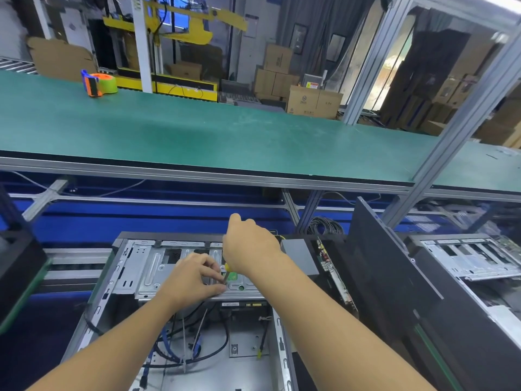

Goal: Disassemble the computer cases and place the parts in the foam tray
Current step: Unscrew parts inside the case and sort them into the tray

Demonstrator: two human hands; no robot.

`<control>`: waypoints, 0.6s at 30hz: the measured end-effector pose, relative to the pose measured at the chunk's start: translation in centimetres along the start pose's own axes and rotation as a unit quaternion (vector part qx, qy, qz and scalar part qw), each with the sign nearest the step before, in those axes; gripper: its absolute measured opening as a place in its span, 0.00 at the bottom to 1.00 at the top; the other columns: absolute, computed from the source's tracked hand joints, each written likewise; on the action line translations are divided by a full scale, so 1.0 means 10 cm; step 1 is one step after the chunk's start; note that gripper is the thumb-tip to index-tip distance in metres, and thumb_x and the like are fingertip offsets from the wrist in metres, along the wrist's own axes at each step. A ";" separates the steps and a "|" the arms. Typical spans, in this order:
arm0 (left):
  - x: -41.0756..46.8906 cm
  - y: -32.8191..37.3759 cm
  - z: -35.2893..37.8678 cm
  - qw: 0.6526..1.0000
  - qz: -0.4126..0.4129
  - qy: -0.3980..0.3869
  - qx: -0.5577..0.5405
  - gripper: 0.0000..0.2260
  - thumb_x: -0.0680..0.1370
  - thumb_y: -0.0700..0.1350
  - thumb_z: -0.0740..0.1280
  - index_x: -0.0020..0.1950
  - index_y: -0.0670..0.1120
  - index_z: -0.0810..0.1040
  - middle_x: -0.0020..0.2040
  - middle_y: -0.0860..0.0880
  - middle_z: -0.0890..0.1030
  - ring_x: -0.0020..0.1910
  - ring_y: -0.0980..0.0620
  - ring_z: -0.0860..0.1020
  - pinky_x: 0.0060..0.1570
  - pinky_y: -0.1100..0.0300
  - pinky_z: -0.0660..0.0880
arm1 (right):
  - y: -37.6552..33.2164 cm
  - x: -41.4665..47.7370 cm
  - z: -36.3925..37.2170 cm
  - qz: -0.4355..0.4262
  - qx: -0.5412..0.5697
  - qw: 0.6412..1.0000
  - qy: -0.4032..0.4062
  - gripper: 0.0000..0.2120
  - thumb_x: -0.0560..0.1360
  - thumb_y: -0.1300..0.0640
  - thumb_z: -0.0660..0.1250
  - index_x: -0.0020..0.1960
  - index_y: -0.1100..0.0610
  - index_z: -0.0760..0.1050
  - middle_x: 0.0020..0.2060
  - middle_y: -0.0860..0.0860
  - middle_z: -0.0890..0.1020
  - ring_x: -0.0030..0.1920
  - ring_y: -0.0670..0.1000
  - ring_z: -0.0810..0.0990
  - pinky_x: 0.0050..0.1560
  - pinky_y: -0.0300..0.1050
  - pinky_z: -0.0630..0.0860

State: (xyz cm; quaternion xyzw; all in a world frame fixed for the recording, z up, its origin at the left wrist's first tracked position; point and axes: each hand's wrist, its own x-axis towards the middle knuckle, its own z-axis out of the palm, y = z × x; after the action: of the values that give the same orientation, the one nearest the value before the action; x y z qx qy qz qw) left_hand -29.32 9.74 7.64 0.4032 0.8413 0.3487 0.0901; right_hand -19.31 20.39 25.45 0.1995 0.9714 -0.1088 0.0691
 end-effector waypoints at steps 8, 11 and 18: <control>0.01 -0.03 0.01 1.000 0.019 0.003 0.001 0.05 0.69 0.62 0.75 0.42 0.65 0.85 0.49 0.64 0.78 0.54 0.63 0.70 0.58 0.55 0.69 | -0.02 0.00 -0.02 0.006 0.013 0.999 -0.030 0.25 0.80 0.47 0.65 0.70 0.57 0.61 0.69 0.59 0.61 0.63 0.63 0.69 0.45 0.53 0.68; 0.01 -0.05 0.03 1.000 0.014 0.003 -0.001 0.07 0.68 0.63 0.75 0.43 0.64 0.85 0.49 0.65 0.78 0.54 0.65 0.69 0.59 0.56 0.69 | 0.01 0.00 0.01 0.017 0.013 1.000 0.011 0.20 0.84 0.45 0.56 0.69 0.57 0.60 0.62 0.60 0.71 0.50 0.60 0.73 0.41 0.52 0.69; 0.01 -0.04 0.03 1.000 0.004 0.010 -0.007 0.05 0.68 0.61 0.77 0.39 0.63 0.85 0.47 0.65 0.77 0.53 0.66 0.69 0.57 0.57 0.68 | 0.01 0.01 -0.08 -0.052 0.050 0.996 -0.052 0.16 0.76 0.64 0.63 0.62 0.58 0.64 0.60 0.57 0.65 0.61 0.60 0.64 0.49 0.53 0.67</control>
State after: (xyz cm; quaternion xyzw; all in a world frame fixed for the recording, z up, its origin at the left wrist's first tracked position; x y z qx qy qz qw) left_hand -29.49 9.87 7.18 0.4023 0.8383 0.3586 0.0830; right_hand -19.43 20.66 26.20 0.1464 0.9687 -0.1713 0.1041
